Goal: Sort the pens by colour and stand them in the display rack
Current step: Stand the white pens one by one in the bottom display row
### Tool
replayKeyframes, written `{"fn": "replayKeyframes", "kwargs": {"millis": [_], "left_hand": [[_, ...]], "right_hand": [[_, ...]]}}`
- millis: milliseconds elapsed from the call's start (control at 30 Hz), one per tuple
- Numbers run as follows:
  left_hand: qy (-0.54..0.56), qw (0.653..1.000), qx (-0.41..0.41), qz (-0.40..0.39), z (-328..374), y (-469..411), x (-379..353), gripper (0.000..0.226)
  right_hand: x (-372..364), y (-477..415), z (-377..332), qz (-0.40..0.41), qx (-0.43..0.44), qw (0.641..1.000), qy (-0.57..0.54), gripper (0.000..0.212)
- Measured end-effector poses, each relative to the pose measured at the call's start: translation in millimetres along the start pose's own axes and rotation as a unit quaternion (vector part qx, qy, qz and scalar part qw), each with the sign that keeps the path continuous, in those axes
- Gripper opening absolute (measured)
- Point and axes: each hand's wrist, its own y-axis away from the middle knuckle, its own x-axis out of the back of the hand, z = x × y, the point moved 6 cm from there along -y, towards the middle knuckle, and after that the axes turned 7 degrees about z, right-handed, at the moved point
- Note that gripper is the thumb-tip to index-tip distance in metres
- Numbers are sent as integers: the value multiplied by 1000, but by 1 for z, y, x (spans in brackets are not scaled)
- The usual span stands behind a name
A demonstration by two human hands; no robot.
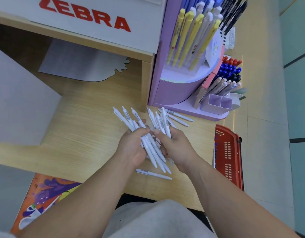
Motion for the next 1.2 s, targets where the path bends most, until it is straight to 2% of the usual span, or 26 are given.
{"fn": "replayKeyframes", "kwargs": {"millis": [100, 167, 233, 333, 400, 467, 633, 833, 967, 1067, 1200], "left_hand": [[2, 1000, 11, 3, -7, 3, -2, 21], [8, 999, 33, -2, -13, 4, -5, 34], [23, 999, 46, -7, -17, 5, -8, 29], [42, 998, 37, -15, -15, 3, -10, 27], [26, 999, 20, -30, -13, 3, -14, 33], [10, 999, 13, -34, -13, 2, -15, 34], [-3, 999, 20, -32, -11, 3, -13, 26], [-41, 999, 11, -29, -12, 7, -13, 37], [-55, 998, 1, -31, -11, 10, -13, 31], [-66, 997, -4, -29, -12, 11, -13, 28], [-76, 997, -11, -9, -15, 15, -13, 25]], "right_hand": [[-1, -7, -2, 25, 31, 995, 90, 22], [-4, -11, -3, 40, 70, 983, 168, 22], [-8, -14, -4, 47, 102, 972, 208, 21], [-9, -20, 2, 48, 122, 954, 269, 39], [-7, -19, 7, 54, 95, 964, 244, 50], [-4, -17, 6, 70, 90, 972, 205, 51], [5, -17, -2, 60, 124, 965, 223, 23], [19, -9, -7, 131, 169, 949, 232, 13], [19, -6, -14, 121, 197, 935, 268, 9], [20, -6, -12, 108, 164, 946, 258, 8], [26, -4, -4, 81, 83, 975, 192, 6]]}}
